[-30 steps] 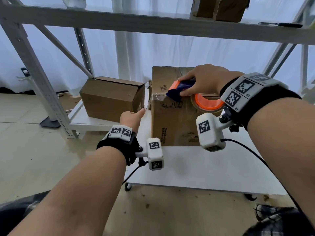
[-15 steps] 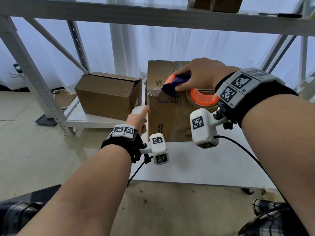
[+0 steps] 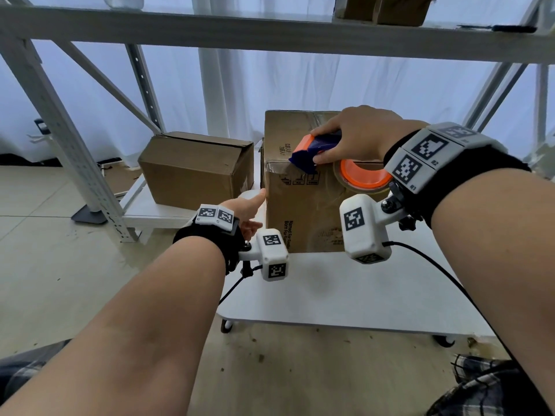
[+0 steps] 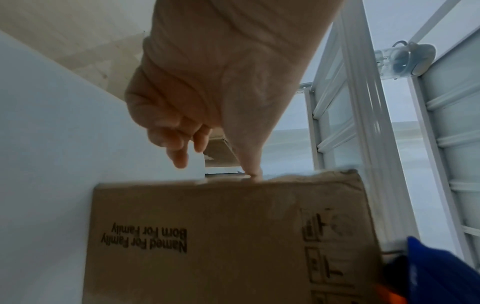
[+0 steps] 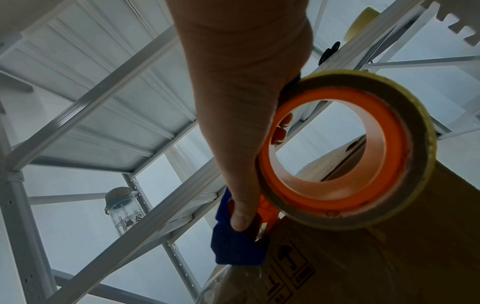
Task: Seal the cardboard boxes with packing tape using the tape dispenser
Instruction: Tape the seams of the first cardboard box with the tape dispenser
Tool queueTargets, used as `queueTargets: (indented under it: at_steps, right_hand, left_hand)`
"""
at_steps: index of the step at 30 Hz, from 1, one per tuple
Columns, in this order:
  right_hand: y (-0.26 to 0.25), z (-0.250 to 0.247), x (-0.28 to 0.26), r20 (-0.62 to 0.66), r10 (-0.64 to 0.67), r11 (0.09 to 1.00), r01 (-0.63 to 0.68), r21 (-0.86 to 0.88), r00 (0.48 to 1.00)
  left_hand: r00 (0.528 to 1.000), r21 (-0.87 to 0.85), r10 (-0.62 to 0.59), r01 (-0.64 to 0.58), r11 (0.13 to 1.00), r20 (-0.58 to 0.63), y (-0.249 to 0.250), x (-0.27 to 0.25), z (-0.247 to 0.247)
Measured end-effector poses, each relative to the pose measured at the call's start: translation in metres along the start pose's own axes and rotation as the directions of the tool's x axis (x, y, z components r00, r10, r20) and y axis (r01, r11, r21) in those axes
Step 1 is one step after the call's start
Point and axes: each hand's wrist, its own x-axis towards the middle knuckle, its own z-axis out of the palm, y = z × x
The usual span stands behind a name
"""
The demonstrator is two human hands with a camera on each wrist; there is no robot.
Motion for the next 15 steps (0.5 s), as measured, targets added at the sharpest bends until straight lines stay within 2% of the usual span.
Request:
queueTargets:
  at_steps: [3,6,7,9,11,13,15]
  right_hand:
    - [0.001,0.0,0.0,0.003,0.0,1.0,0.0,0.0,1.0]
    - [0.0,0.0,0.0,0.003,0.0,1.0,0.0,-0.008,1.0]
    - [0.001,0.0,0.0,0.004,-0.001,1.0,0.001,-0.008,1.0]
    - [0.001,0.001,0.0,0.004,-0.001,1.0,0.001,-0.006,1.0]
    - [0.002,0.002,0.0,-0.001,0.001,1.0,-0.001,-0.006,1.0]
    - [0.002,0.003,-0.001,-0.004,0.001,1.0,-0.001,-0.007,1.0]
    - [0.001,0.003,-0.002,-0.012,-0.003,1.0,0.003,-0.009,1.0]
  left_hand:
    - [0.999,0.073,-0.029,0.027,0.997,0.03,-0.008,-0.001,0.0]
    - [0.989,0.046,0.119,-0.116,0.992,-0.089,-0.012,0.006,0.007]
    - [0.966,0.031,0.209,-0.207,0.978,-0.151,-0.012,0.009,0.009]
    - [0.876,-0.032,0.411,-0.432,0.901,-0.252,-0.005,0.011,0.008]
    - [0.799,-0.123,0.536,-0.581,0.805,-0.272,0.007,0.004,0.005]
    - [0.783,-0.199,0.565,-0.616,0.762,-0.261,0.014,-0.003,0.004]
    - [0.806,-0.247,0.547,-0.591,0.768,-0.226,0.015,-0.009,0.005]
